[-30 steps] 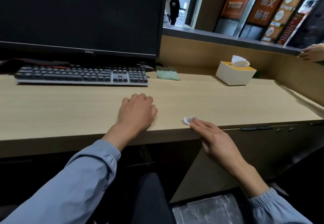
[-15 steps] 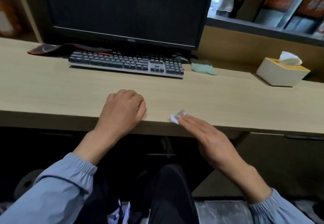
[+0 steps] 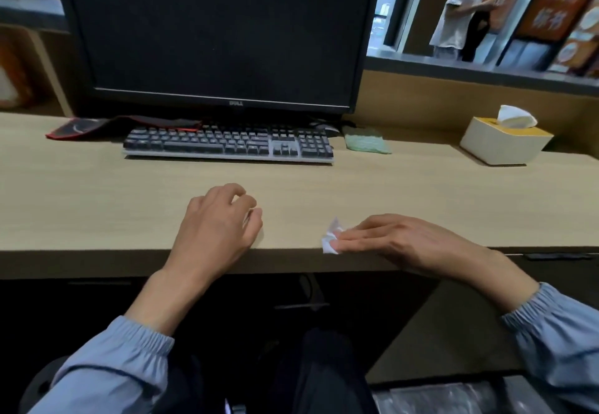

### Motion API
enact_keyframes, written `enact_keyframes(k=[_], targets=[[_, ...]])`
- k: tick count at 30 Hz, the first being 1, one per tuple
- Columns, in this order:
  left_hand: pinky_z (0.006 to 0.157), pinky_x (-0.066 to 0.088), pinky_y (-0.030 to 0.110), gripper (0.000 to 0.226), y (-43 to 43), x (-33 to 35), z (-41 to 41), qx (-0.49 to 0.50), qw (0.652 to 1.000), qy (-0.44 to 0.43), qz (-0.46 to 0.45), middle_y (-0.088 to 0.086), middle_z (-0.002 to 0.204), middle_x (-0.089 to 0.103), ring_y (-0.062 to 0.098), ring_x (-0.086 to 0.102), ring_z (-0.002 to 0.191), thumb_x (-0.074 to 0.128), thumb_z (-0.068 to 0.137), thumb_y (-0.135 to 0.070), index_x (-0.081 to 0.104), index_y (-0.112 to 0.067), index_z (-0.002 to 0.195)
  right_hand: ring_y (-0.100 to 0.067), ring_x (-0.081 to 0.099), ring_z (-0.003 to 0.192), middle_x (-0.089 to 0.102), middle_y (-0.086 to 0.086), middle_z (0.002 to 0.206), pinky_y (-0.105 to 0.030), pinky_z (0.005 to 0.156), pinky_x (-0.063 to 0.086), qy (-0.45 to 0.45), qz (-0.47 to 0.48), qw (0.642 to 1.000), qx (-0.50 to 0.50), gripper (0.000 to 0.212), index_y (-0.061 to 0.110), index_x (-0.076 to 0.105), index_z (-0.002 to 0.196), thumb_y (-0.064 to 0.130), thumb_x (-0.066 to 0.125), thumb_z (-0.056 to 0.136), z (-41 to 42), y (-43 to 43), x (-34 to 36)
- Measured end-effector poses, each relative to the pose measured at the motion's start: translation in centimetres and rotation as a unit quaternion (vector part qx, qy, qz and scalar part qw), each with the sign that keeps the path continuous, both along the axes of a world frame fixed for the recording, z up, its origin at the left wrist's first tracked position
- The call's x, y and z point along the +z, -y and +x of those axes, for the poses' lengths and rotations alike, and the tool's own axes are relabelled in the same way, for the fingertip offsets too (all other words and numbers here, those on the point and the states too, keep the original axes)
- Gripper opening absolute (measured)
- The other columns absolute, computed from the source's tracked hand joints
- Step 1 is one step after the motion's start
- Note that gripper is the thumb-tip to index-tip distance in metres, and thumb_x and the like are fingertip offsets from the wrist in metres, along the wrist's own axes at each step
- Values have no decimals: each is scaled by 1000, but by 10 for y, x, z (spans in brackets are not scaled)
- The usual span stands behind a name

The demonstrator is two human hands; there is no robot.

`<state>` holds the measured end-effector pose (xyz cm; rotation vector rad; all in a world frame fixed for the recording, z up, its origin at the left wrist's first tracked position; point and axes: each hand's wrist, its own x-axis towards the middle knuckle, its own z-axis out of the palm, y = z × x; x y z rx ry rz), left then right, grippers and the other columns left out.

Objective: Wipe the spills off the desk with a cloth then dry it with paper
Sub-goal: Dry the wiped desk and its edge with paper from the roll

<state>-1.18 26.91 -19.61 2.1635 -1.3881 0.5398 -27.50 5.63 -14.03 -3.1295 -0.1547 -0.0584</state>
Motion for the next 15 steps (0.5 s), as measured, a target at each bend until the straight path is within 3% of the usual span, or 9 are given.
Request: enact_keyframes(k=[2, 4, 6, 8, 10, 12, 15], targets=[[90, 46, 49, 18, -3, -1, 2, -2, 1000, -4, 8, 4, 117, 66, 28, 63, 110, 65, 100, -29, 75, -16, 106, -13, 53, 133, 52, 4, 152, -31, 105, 47, 0, -10, 1000, -3, 51, 48, 44, 149, 32, 46, 101, 3, 1, 7], [91, 45, 49, 19, -3, -2, 4, -9, 1000, -4, 13, 3, 117, 66, 27, 63, 109, 63, 101, -31, 75, -17, 105, -13, 46, 140, 47, -1, 155, -27, 110, 38, 9, -21, 1000, -11, 44, 44, 50, 146, 36, 46, 103, 5, 1, 11], [91, 44, 49, 21, -2, -1, 7, -11, 1000, -10, 11, 1, 116, 65, 26, 63, 107, 61, 102, -33, 75, -18, 106, 7, 21, 147, 43, -2, 156, -13, 115, 20, 24, -22, 999, 2, 43, 38, 54, 145, 35, 46, 103, 9, 1, 11], [90, 44, 48, 25, -2, -2, 6, -9, 1000, -13, 6, 0, 115, 65, 25, 63, 106, 56, 103, -35, 75, -19, 106, 22, -3, 143, 44, -1, 153, -5, 114, 7, 40, -26, 999, 16, 45, 33, 55, 146, 35, 38, 104, 14, -2, 8], [89, 44, 47, 31, -2, -3, 5, -9, 1000, -13, -2, -2, 113, 66, 23, 63, 105, 50, 101, -38, 75, -19, 103, 16, 1, 146, 48, -2, 151, -14, 117, 17, 58, -29, 998, 15, 46, 31, 54, 147, 34, 36, 105, 20, -5, 1], [89, 44, 46, 32, -4, -5, 5, -11, 1000, -12, -11, -3, 109, 66, 22, 64, 103, 49, 99, -38, 75, -19, 101, -5, 21, 150, 59, 0, 144, -34, 114, 36, 70, -40, 997, 18, 43, 29, 57, 144, 34, 36, 107, 26, -9, -7], [89, 44, 44, 29, -13, -6, 9, -6, 999, -7, -31, -4, 105, 68, 21, 65, 100, 50, 100, -34, 74, -19, 97, -17, 31, 150, 64, 2, 138, -44, 110, 43, 83, -64, 994, 14, 38, 27, 57, 143, 25, 46, 107, 35, -18, -14]])
